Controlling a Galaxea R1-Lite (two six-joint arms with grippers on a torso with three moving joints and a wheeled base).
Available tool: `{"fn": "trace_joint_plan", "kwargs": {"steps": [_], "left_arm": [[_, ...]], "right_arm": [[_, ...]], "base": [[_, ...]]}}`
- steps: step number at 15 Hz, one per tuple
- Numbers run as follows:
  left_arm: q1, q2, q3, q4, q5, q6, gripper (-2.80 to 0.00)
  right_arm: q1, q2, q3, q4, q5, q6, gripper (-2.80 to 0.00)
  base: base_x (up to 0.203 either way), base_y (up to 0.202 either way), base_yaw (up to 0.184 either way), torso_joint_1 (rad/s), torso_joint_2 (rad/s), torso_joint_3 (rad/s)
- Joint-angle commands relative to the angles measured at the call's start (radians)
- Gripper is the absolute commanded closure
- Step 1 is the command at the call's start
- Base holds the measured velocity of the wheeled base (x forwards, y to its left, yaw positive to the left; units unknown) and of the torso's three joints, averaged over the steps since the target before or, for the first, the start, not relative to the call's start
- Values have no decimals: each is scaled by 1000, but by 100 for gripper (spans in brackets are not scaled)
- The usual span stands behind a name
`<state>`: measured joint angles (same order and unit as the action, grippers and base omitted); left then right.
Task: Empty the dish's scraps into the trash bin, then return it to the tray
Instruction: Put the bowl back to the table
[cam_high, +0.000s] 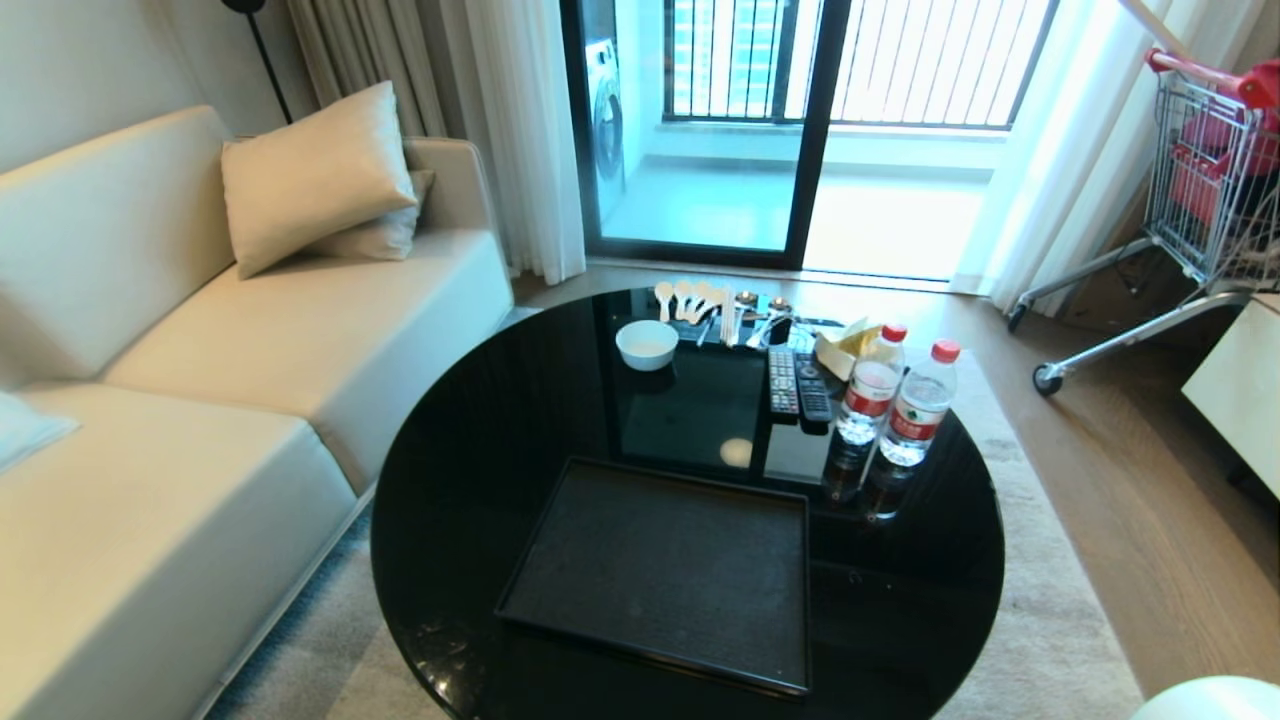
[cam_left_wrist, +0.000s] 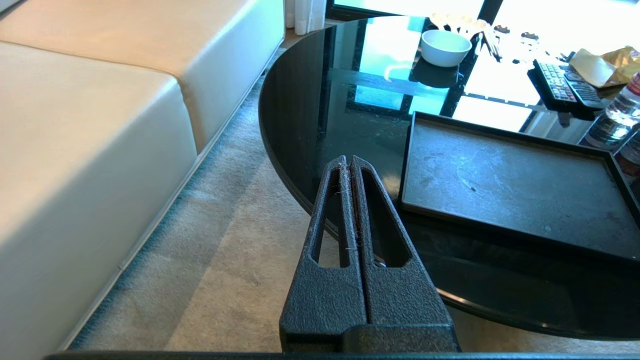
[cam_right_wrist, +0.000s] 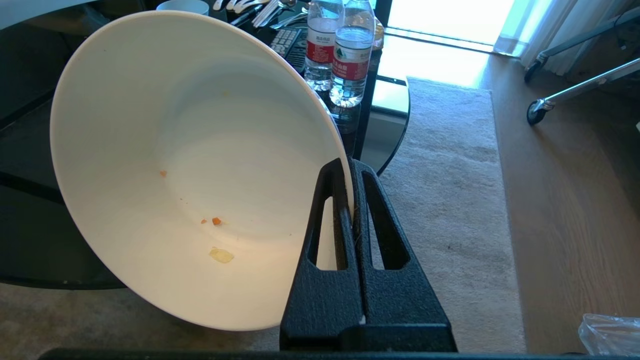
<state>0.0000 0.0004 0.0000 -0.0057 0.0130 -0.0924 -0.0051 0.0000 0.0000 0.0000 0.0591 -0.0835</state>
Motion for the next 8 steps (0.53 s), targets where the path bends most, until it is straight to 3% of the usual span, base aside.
{"fn": "trace_joint_plan", "kwargs": {"steps": [1, 6, 8], "left_arm": [[0, 0, 0, 0, 1, -1, 0], [0, 0, 0, 0, 1, -1, 0], [0, 0, 0, 0, 1, -1, 0]], "right_arm": [[0, 0, 0, 0, 0, 2, 0], [0, 0, 0, -4, -1, -4, 0], [0, 0, -14, -5, 2, -42, 0]], "base": [[0, 0, 0, 0, 0, 0], [0, 0, 0, 0, 0, 0], [0, 0, 0, 0, 0, 0]]}}
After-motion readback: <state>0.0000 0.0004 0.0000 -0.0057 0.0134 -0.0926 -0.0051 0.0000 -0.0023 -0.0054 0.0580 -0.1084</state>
